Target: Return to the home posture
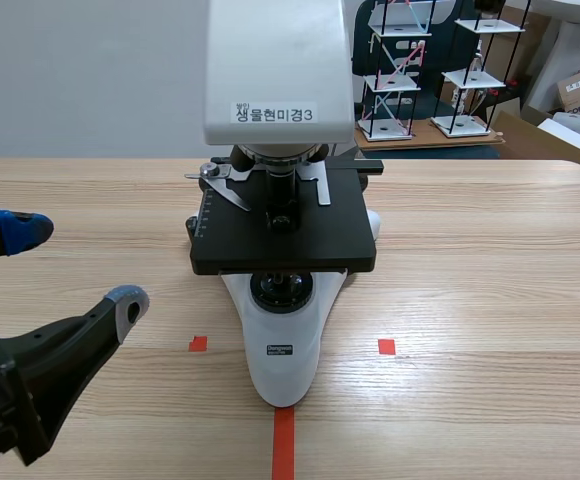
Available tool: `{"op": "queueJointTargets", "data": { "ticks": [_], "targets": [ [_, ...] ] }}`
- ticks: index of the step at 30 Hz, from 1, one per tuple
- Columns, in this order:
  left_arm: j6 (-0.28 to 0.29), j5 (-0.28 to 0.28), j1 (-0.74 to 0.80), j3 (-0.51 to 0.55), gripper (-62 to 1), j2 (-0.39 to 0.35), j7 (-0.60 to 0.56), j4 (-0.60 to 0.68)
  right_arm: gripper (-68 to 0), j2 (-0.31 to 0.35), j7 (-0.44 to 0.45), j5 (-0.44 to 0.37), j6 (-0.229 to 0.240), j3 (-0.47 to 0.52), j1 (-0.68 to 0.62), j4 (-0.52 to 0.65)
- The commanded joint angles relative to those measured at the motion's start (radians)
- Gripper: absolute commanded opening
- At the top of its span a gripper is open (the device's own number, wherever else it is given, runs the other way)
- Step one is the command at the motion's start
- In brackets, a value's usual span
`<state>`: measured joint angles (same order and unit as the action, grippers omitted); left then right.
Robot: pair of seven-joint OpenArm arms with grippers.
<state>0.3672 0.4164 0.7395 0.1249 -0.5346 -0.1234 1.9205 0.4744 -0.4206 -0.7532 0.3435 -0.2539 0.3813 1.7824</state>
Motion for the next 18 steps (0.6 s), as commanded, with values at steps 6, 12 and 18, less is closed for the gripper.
{"op": "queueJointTargets", "data": {
  "ticks": [6,12,18],
  "targets": [
    [-0.006,0.006,0.005,0.000,1.4,0.000,-0.014,0.010,-67.7,0.013,0.023,-0.011,-0.007,0.005,0.009,0.021],
    [-0.006,0.006,0.005,0.000,1.4,0.000,-0.014,0.010,-67.7,0.013,0.023,-0.011,-0.007,0.005,0.009,0.021],
    [-0.006,0.006,0.005,0.000,1.4,0.000,-0.014,0.010,-67.7,0.013,0.024,-0.011,-0.007,0.005,0.003,0.021]
  ]
}}
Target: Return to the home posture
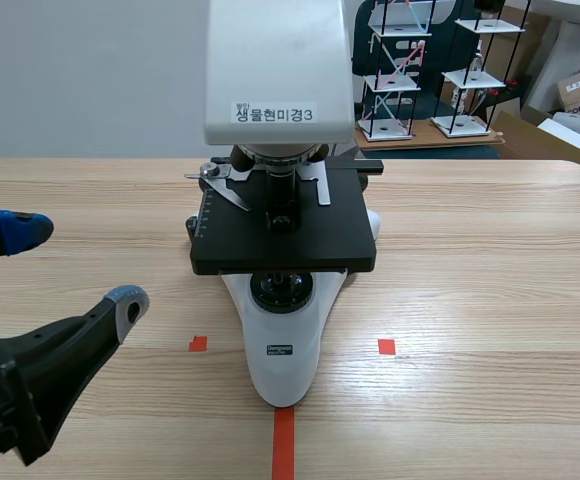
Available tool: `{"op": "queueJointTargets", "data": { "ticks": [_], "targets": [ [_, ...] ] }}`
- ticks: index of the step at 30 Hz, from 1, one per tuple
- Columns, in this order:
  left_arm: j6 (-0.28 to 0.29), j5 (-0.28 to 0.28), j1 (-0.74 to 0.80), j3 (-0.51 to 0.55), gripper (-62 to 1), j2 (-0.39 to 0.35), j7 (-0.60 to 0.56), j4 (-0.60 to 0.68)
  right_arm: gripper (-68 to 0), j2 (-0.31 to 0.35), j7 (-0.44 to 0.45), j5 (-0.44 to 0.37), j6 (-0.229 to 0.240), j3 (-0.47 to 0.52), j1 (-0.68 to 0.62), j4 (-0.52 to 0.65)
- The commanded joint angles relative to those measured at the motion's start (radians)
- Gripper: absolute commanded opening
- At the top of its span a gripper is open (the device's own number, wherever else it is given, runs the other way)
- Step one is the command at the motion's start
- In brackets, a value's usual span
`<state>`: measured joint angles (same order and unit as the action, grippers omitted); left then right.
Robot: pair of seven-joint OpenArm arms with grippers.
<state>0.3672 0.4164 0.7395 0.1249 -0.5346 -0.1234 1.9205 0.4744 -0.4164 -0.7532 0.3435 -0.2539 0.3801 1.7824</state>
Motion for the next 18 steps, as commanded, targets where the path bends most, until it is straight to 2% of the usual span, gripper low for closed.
{"op": "queueJointTargets", "data": {
  "ticks": [1,6,12,15,18],
  "targets": [
    [-0.006,0.006,0.005,0.000,1.4,0.000,-0.014,0.010,-67.7,0.013,0.020,-0.010,-0.007,0.005,0.002,0.021],
    [-0.006,0.006,0.005,0.000,1.4,0.000,-0.014,0.010,-67.7,0.013,0.038,-0.010,-0.006,0.030,-0.038,0.030],
    [-0.006,0.006,0.005,0.000,1.4,0.000,-0.014,0.010,-62.9,0.017,0.122,-0.009,0.005,0.180,-0.212,0.129],
    [-0.006,0.006,0.005,0.000,1.4,0.000,-0.014,0.010,-57.5,0.016,0.195,0.042,0.071,0.253,-0.334,0.181],
    [-0.006,0.006,0.005,0.000,1.4,0.000,-0.014,0.010,-45.7,0.016,0.291,0.100,0.104,0.304,-0.476,0.209]
  ]
}}
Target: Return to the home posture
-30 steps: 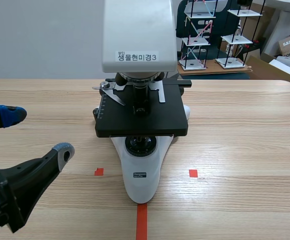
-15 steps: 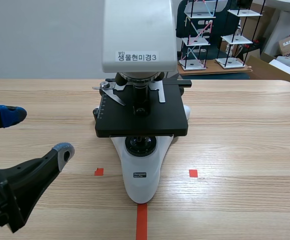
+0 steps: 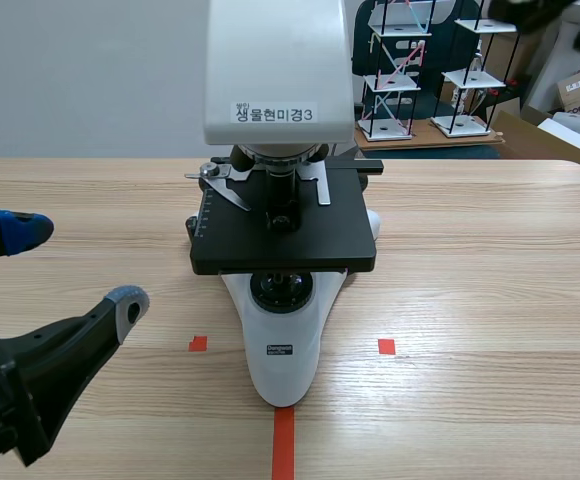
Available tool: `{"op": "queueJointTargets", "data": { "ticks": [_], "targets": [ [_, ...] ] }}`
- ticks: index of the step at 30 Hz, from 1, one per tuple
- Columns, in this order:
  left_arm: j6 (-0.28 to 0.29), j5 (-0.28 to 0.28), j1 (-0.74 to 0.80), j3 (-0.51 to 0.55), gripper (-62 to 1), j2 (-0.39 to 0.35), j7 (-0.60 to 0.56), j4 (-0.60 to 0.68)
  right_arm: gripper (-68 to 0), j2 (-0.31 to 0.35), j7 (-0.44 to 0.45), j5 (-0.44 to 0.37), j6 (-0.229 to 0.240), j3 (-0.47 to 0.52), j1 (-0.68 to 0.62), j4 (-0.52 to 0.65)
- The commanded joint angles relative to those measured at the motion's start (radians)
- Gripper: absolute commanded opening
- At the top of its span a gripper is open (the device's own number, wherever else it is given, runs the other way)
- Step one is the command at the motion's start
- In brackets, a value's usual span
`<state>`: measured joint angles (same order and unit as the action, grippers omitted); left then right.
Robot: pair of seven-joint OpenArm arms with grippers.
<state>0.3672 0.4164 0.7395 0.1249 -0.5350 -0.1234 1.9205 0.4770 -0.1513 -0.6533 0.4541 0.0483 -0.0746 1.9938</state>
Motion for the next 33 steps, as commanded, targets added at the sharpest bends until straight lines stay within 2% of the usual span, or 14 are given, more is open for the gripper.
{"op": "queueJointTargets", "data": {
  "ticks": [1,8,12,17,21,28,30,33],
  "targets": [
    [-0.006,0.006,0.005,0.000,1.4,0.000,-0.014,0.010,-41.9,0.013,0.059,0.010,-0.007,0.013,-0.064,-0.001],
    [-0.006,0.006,0.005,0.000,1.4,0.000,-0.014,0.010,-20.6,0.013,0.338,0.161,0.015,0.060,-0.375,-0.001],
    [-0.006,0.006,0.005,0.000,1.4,0.000,-0.014,0.010,-12.2,0.013,0.440,0.253,0.031,0.060,-0.508,-0.001],
    [-0.006,0.006,0.005,0.000,1.4,0.000,-0.014,0.010,-9.3,0.002,0.489,0.372,0.069,0.060,-0.646,-0.001],
    [-0.006,0.006,0.005,0.000,1.4,0.000,-0.014,0.010,-9.3,-0.030,0.534,0.489,0.070,0.045,-0.710,-0.013],
    [-0.006,0.006,0.005,0.000,1.4,0.000,-0.015,0.010,-9.3,-0.107,0.748,0.644,0.064,0.029,-0.743,-0.069],
    [-0.006,0.006,0.005,0.000,1.4,0.000,-0.014,0.010,-9.3,-0.124,0.780,0.683,0.064,0.029,-0.743,-0.075],
    [-0.006,0.006,0.005,0.000,1.4,0.000,-0.014,0.010,-9.3,-0.138,0.779,0.697,0.063,0.029,-0.743,-0.075]
  ]
}}
